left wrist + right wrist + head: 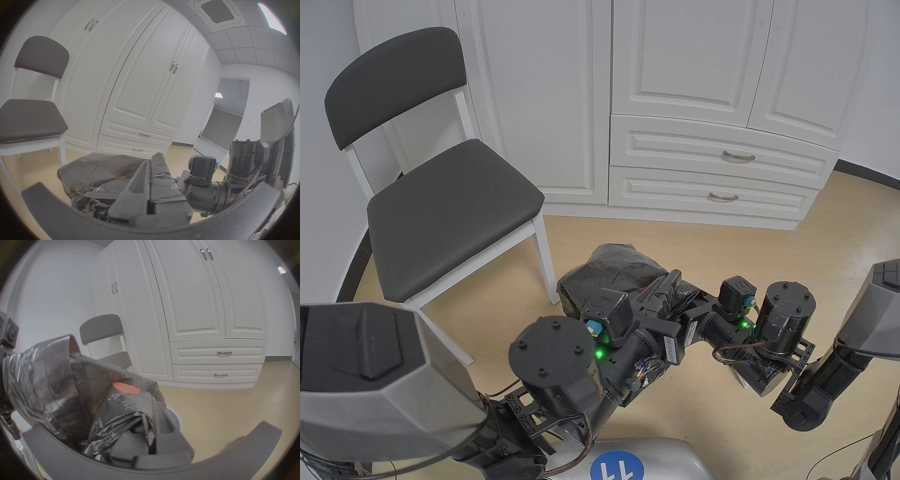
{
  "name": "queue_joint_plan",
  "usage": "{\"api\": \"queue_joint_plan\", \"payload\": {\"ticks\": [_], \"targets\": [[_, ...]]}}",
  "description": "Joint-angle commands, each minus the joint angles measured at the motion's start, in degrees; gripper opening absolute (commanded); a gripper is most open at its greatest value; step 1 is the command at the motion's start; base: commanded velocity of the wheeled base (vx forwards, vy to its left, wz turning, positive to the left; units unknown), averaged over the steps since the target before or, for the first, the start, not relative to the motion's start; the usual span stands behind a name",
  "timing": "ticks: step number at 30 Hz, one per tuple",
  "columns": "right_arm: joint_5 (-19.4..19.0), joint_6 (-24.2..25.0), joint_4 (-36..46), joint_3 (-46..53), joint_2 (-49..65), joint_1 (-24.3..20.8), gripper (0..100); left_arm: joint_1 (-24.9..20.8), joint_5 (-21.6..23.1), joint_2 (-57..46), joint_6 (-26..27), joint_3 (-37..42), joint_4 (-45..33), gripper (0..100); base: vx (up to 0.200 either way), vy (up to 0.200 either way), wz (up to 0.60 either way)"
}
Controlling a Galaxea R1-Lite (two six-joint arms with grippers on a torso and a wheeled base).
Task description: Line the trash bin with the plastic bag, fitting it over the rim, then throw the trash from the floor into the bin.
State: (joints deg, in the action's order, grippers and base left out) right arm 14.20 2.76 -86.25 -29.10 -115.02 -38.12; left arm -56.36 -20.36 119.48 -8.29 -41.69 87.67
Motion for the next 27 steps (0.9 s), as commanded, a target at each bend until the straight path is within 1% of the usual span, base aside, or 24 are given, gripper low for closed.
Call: {"api": "queue_joint_plan", "payload": {"ticks": [1, 6, 9, 12, 13, 17, 19, 20, 21, 25, 27], "targets": [[-0.23, 0.15, 0.20, -0.34, -1.88, 0.85, 0, -0.07, -0.03, 3.39, -0.15, -0.67, 0.04, 0, 0.000, 0.000, 0.00], [-0.23, 0.23, 2.58, -0.43, -2.05, 1.65, 0, -0.07, 0.06, 4.62, -0.50, -0.94, 0.04, 0, 0.000, 0.000, 0.00], [-0.67, 0.67, 3.19, -1.05, -2.93, 2.44, 0, 0.02, 0.06, 6.12, -2.08, -2.25, 0.04, 0, 0.000, 0.000, 0.00], [-1.63, 1.02, 3.19, -1.57, -4.51, 3.40, 0, 0.90, 0.06, 8.05, -3.49, -3.66, -0.05, 0, 0.000, 0.000, 0.00], [-1.90, 1.02, 3.19, -2.37, -5.74, 4.28, 0, 1.86, 0.06, 9.28, -4.28, -4.80, -0.05, 0, 0.000, 0.000, 0.00], [-1.99, 1.55, 3.19, -3.95, -7.59, 5.69, 0, 3.27, 0.06, 11.39, -4.63, -6.82, -0.05, 0, 0.000, 0.000, 0.00], [-2.34, 3.49, 3.19, -6.06, -10.40, 6.48, 0, 4.85, 0.06, 13.59, -4.63, -9.11, -0.14, 0, 0.000, 0.000, 0.00], [-2.34, 3.66, 3.19, -6.15, -10.58, 6.48, 0, 4.85, 0.06, 13.67, -4.63, -9.20, -0.14, 0, 0.000, 0.000, 0.00], [-2.60, 5.24, 3.10, -7.82, -12.69, 6.74, 0, 5.64, 0.06, 14.82, -4.72, -10.08, -0.22, 0, 0.000, 0.000, 0.00], [-2.69, 8.14, 3.10, -11.51, -16.47, 6.83, 0, 7.49, 0.06, 17.45, -4.89, -12.54, -0.31, 0, 0.000, 0.000, 0.00], [-2.60, 10.52, 3.02, -13.88, -18.49, 6.74, 0, 8.72, 0.06, 18.86, -5.16, -14.03, -0.40, 0, 0.000, 0.000, 0.00]]}}
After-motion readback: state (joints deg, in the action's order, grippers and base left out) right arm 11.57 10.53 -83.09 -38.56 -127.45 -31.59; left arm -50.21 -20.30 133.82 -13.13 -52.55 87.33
